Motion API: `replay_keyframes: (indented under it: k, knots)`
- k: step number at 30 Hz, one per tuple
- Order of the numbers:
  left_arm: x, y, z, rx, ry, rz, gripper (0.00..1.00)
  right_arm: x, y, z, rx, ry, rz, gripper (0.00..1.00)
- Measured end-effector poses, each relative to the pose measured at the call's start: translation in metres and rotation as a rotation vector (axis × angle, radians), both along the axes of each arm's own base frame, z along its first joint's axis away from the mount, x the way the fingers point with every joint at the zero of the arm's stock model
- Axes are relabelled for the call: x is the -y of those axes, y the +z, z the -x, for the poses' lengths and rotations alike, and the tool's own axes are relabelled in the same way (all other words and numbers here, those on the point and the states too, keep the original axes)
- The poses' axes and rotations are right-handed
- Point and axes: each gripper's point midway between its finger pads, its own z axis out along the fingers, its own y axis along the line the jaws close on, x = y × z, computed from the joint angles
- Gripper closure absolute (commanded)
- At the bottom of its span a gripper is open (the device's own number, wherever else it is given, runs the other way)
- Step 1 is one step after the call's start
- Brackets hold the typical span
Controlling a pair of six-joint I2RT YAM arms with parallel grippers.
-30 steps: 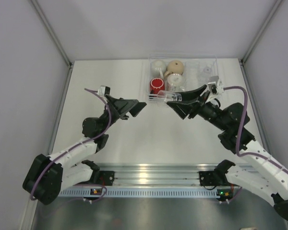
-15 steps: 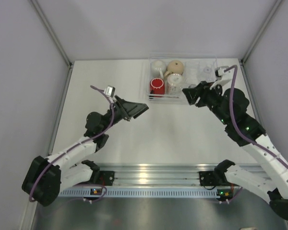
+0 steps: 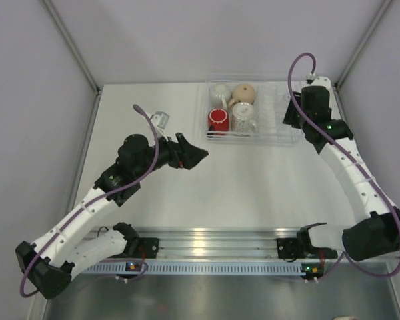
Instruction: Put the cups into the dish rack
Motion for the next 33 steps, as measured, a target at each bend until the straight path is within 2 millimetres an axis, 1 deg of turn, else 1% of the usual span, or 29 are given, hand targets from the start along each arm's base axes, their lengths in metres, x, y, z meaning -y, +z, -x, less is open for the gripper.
replay_keyframes:
  k: [2, 3, 5, 7, 9, 13, 17, 20, 24, 27, 30, 33]
  knots:
    - [-0.007, -0.022, 0.001, -0.037, 0.017, -0.082, 0.02, 0.014, -0.016, -0.009, -0.046, -0.034, 0.019, 1.00]
    - [-0.011, -0.029, 0.002, -0.050, 0.023, -0.112, 0.02, 0.018, -0.023, -0.013, -0.069, -0.043, 0.022, 1.00]
    - [-0.017, -0.036, 0.004, -0.055, 0.035, -0.148, 0.02, 0.025, -0.036, -0.024, -0.109, -0.054, 0.024, 1.00]
    - [-0.022, -0.034, 0.008, -0.045, 0.042, -0.158, 0.02, 0.031, -0.049, -0.035, -0.147, -0.062, 0.031, 1.00]
    - [-0.028, -0.028, 0.010, -0.023, 0.059, -0.153, 0.02, 0.035, -0.058, -0.044, -0.171, -0.067, 0.042, 1.00]
    - [-0.032, -0.021, 0.014, -0.002, 0.066, -0.132, 0.02, 0.036, -0.075, -0.054, -0.201, -0.055, 0.062, 1.00]
    - [-0.027, -0.027, 0.016, -0.021, 0.043, -0.124, 0.02, 0.035, -0.080, -0.068, -0.184, -0.033, 0.053, 1.00]
    - [-0.024, -0.032, 0.018, -0.038, 0.021, -0.127, 0.02, 0.041, -0.088, -0.078, -0.184, -0.042, 0.044, 1.00]
    - [-0.026, -0.032, 0.022, -0.031, 0.016, -0.118, 0.02, 0.049, -0.112, -0.086, -0.234, -0.058, 0.043, 1.00]
    - [-0.028, -0.027, 0.026, -0.016, 0.016, -0.104, 0.02, 0.047, -0.130, -0.088, -0.275, -0.047, 0.032, 1.00]
    - [-0.028, -0.022, 0.028, -0.003, 0.009, -0.092, 0.02, 0.043, -0.136, -0.089, -0.287, -0.033, 0.020, 1.00]
    - [-0.028, -0.022, 0.028, -0.004, 0.007, -0.092, 0.02, 0.041, -0.139, -0.093, -0.282, -0.026, 0.013, 1.00]
